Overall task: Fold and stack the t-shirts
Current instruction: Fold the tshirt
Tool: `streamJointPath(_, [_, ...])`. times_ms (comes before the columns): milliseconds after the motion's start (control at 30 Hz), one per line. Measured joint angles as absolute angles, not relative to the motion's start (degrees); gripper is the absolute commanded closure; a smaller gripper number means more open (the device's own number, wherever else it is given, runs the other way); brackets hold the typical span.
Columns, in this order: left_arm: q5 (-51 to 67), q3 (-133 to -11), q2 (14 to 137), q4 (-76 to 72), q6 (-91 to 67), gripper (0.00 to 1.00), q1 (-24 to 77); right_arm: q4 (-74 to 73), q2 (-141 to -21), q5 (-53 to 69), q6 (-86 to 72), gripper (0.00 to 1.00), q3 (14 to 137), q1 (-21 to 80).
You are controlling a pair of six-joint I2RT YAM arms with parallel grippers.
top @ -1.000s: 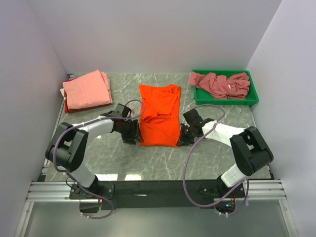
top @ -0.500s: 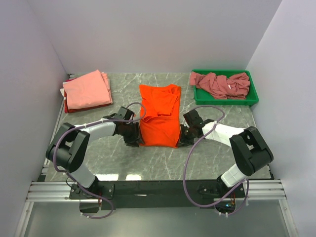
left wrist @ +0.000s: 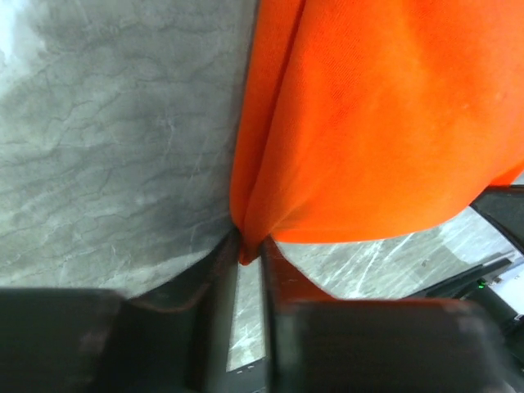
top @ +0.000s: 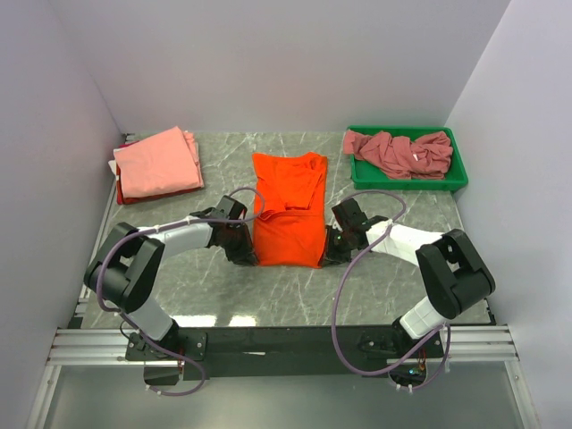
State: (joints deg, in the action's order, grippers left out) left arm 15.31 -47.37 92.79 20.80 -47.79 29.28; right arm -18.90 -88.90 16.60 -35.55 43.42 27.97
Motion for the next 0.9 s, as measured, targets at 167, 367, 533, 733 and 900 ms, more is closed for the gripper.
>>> streamJointPath(167, [14.8,-47.4,93.2,20.3,-48.8,0.96,30.2,-18.9,-88.5,16.6,-34.8,1.0,43.0,28.0])
streamJointPath(367, [14.5,-47.4,93.2,19.7,-49.2,0.99,30.9,-19.8,-88.0,16.5,-33.8,1.0,43.0,28.0])
streamJointPath(533, [11.6,-47.4,91.5,21.4,-49.2,0.99,31.6,-23.2,-86.1,15.8,-33.0,1.0,43.7,28.0])
streamJointPath(733, [8.3,-48.6,81.7,26.9,-49.5,0.99,31.7,-29.1,-78.6,14.5,-32.3,1.0,47.9,28.0])
streamJointPath(900, [8.3,-50.5,74.4,29.1,-50.3,0.99,31.8,-33.0,-73.7,13.0,-31.4,1.0,51.3,28.0])
